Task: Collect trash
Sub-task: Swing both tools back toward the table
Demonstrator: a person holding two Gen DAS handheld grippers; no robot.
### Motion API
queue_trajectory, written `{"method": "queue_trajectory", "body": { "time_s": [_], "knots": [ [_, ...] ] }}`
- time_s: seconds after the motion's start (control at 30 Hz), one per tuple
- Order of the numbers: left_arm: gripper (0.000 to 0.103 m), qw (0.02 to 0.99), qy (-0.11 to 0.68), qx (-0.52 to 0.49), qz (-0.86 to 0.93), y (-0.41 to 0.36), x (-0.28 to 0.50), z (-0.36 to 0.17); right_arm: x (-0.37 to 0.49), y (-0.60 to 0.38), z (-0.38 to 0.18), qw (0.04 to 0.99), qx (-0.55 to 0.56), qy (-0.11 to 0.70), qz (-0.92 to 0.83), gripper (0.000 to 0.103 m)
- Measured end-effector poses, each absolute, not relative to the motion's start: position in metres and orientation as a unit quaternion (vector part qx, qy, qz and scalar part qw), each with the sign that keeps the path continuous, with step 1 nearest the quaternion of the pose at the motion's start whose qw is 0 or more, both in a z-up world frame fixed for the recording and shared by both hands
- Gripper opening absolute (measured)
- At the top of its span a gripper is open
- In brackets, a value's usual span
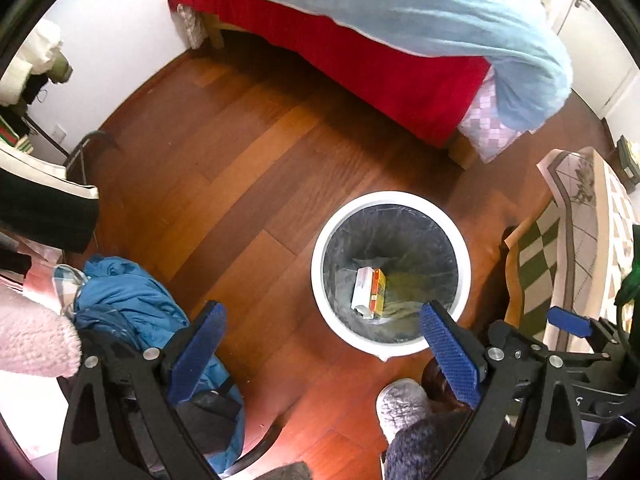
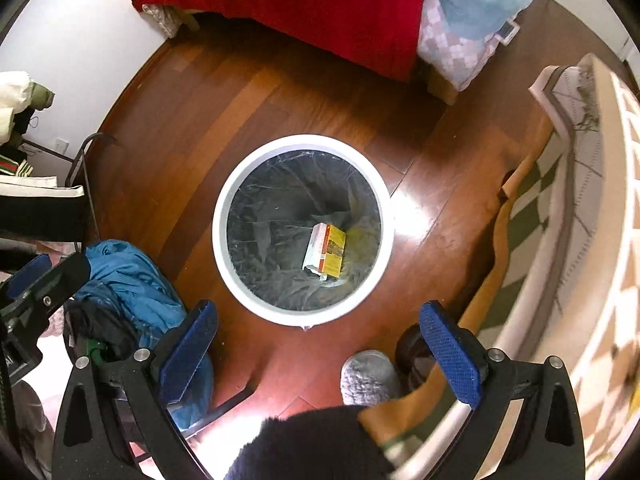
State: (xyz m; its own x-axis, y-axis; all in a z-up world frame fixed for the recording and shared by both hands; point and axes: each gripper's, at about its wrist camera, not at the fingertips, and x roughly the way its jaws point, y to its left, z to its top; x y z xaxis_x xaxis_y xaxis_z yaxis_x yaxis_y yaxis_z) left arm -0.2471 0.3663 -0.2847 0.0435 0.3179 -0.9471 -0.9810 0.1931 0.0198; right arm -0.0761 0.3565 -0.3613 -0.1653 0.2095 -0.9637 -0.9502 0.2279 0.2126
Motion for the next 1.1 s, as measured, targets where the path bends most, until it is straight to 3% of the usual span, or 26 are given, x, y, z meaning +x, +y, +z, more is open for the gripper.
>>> {"method": "queue_trajectory", "body": {
  "time_s": [0.4, 0.77, 0.9, 1.1],
  "knots": [
    [0.099, 0.652, 0.428, -0.324, 0.535, 0.301, -0.247, -0.217, -0.065, 0.274, -0.271, 0.599, -0.278, 0.516, 0.546, 0.102],
    [0.099, 0.698, 0.400, -0.247, 0.540, 0.241, -0.198, -0.152, -0.007, 0.184, -0.194, 0.641, -0.143, 0.507, 0.559, 0.102],
    [0.099, 0.721, 0.400, -0.242, 0.512, 0.219, -0.154, -0.164, 0.047, 0.130, -0.198, 0.675, -0.115, 0.523, 0.508, 0.102],
    [0.099, 0.721, 0.467, -0.256, 0.444, 0.188, -0.060, -0.248, 0.144, 0.036, -0.266, 0.728, -0.113, 0.572, 0.360, 0.101]
  ]
}}
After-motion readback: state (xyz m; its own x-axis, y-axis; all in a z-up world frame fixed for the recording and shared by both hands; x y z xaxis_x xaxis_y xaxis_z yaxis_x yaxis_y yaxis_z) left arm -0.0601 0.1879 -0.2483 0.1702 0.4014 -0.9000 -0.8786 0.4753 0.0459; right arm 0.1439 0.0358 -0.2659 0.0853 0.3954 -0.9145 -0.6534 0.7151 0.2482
